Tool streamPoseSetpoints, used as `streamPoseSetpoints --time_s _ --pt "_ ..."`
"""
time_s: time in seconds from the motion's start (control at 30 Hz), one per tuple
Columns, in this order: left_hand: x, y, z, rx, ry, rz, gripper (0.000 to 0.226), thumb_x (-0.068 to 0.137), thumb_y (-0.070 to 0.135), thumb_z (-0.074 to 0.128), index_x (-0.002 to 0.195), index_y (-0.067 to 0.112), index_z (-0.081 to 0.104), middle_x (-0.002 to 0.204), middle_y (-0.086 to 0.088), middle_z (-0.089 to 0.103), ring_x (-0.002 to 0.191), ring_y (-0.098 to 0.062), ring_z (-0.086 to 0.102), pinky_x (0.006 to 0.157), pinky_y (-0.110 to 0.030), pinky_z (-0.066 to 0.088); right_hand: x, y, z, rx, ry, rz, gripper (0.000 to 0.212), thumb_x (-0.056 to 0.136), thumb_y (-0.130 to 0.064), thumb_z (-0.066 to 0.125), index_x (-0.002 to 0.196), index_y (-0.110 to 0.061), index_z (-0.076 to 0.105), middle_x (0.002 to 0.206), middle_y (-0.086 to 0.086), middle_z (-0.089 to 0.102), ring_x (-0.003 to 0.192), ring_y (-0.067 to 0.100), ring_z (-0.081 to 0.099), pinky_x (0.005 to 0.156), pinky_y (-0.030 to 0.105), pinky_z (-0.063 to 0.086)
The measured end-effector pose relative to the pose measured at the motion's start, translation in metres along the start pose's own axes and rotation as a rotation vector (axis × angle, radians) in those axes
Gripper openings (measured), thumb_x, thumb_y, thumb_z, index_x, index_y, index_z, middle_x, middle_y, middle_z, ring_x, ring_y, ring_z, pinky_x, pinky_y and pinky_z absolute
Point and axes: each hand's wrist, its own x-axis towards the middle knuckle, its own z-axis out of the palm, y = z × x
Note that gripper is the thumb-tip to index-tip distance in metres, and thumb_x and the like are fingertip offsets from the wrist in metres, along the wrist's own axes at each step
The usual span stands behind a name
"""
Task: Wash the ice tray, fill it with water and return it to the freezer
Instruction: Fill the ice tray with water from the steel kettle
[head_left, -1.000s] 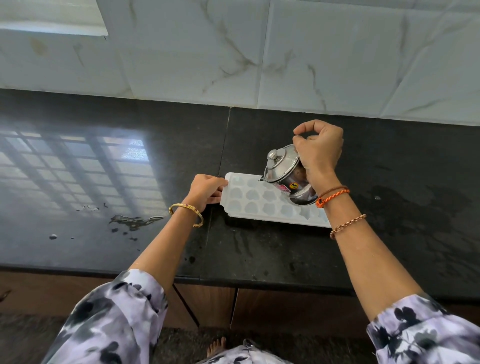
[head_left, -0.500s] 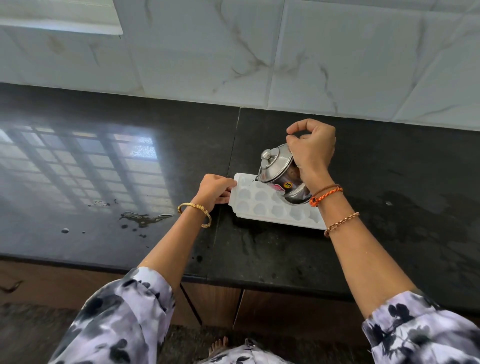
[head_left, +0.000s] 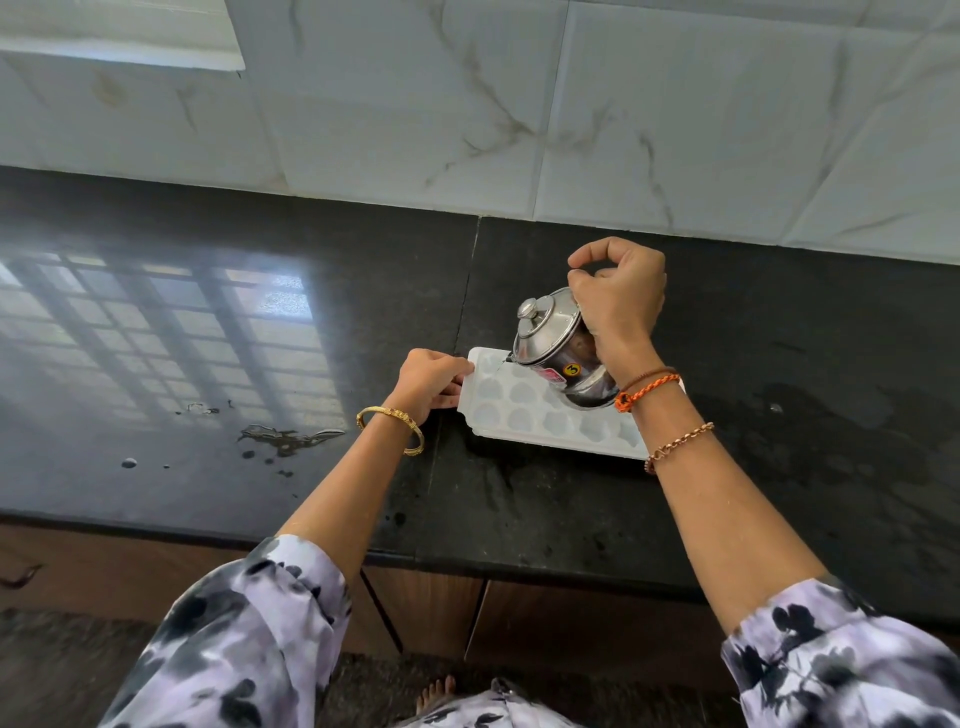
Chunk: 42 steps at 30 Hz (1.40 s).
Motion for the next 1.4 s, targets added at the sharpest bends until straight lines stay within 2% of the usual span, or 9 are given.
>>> streamPoseSetpoints --time_s 0.17,0.33,0.6,1.03,1.1,1.2,1.4 --pt "0.0 0.001 0.0 0.007 -0.003 -0.008 0.014 0.085 0.01 0.061 0.07 0.008 0.059 0.067 -0.004 0.053 0.056 -0.01 0.051 0.041 -0.016 0.046 -0.001 -0.001 0.001 -0.002 0.0 -0.001 0.013 0.08 -0.001 0.06 0.083 -0.011 0.068 0.076 -0.002 0.061 0.063 0.009 0.056 0.056 0.01 0.039" --pt "0.001 0.0 0.0 0.009 0.0 -0.009 0.015 0.085 0.011 0.061 0.07 0.008 0.059 0.067 -0.004 0.054 0.056 -0.011 0.052 0.041 -0.016 0.046 -0.001 -0.001 0.0 0.005 0.006 0.008 0.014 0.078 0.001 0.061 0.081 -0.011 0.068 0.068 -0.001 0.06 0.053 0.006 0.053 0.056 0.013 0.041" --pt "0.003 0.0 0.001 0.009 0.001 -0.019 0.015 0.084 0.011 0.061 0.069 0.008 0.06 0.065 -0.003 0.055 0.055 -0.01 0.052 0.039 -0.015 0.045 -0.007 -0.001 -0.004 0.016 0.001 0.003 0.014 0.079 0.001 0.061 0.081 -0.01 0.068 0.07 0.0 0.061 0.054 0.006 0.053 0.056 0.013 0.042" --pt "0.005 -0.003 0.003 -0.007 0.033 -0.004 0.015 0.083 0.01 0.062 0.068 0.009 0.058 0.064 -0.002 0.053 0.053 -0.01 0.05 0.036 -0.013 0.042 -0.019 0.002 -0.006 -0.013 -0.041 -0.012 0.013 0.079 -0.001 0.062 0.081 -0.013 0.067 0.063 -0.005 0.057 0.049 0.004 0.052 0.053 0.001 0.034" --pt "0.005 -0.004 0.003 -0.003 0.036 -0.006 0.013 0.084 0.01 0.061 0.072 0.007 0.059 0.065 -0.002 0.053 0.054 -0.009 0.05 0.037 -0.014 0.042 -0.02 0.001 -0.006 -0.016 -0.039 -0.02 0.014 0.079 -0.001 0.062 0.08 -0.014 0.067 0.062 -0.006 0.057 0.049 0.004 0.052 0.054 0.004 0.034" --pt "0.005 -0.004 0.004 -0.008 0.035 -0.002 0.008 0.085 0.011 0.061 0.087 0.002 0.061 0.066 -0.002 0.053 0.055 -0.009 0.05 0.037 -0.013 0.043 -0.021 0.001 -0.006 -0.017 -0.041 -0.023 0.014 0.079 -0.001 0.062 0.079 -0.013 0.067 0.064 -0.005 0.058 0.05 0.004 0.052 0.054 0.005 0.033" --pt "0.004 -0.003 0.004 -0.008 0.033 0.0 0.02 0.086 0.01 0.06 0.102 -0.003 0.062 0.069 -0.003 0.053 0.056 -0.01 0.05 0.035 -0.012 0.042 -0.021 0.002 -0.005 -0.039 -0.051 -0.022 0.014 0.079 -0.001 0.062 0.079 -0.014 0.067 0.063 -0.004 0.058 0.048 0.005 0.051 0.054 0.005 0.032"
